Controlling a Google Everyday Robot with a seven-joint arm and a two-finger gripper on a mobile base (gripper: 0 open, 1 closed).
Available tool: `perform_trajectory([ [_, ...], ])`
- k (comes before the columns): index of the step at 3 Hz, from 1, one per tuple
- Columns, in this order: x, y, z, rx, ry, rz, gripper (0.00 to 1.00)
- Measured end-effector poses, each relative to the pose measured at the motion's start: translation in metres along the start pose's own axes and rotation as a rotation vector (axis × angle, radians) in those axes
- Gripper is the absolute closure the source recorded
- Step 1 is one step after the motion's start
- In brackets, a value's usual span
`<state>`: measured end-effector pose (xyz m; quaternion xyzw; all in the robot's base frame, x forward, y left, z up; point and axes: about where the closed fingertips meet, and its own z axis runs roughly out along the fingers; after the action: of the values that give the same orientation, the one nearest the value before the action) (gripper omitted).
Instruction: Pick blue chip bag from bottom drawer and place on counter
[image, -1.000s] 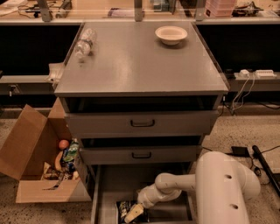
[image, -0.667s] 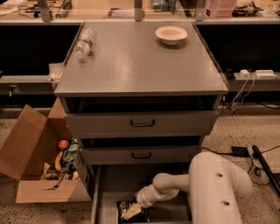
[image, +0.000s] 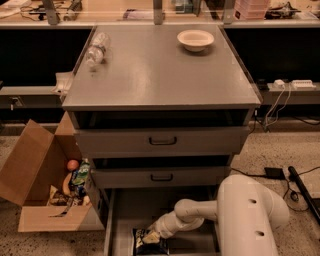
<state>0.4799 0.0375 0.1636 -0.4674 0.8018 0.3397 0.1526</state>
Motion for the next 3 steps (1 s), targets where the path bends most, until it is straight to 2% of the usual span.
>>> perform_trajectory([
  [1,-0.017,0.019,-0.023,-0.011,-0.098,-0.045,0.89],
  [2,-0.042,0.045,-0.091,0.002,-0.284,-0.135,1.00],
  [3,-0.056,0.062,-0.177,0.067,-0.423,-0.215,1.00],
])
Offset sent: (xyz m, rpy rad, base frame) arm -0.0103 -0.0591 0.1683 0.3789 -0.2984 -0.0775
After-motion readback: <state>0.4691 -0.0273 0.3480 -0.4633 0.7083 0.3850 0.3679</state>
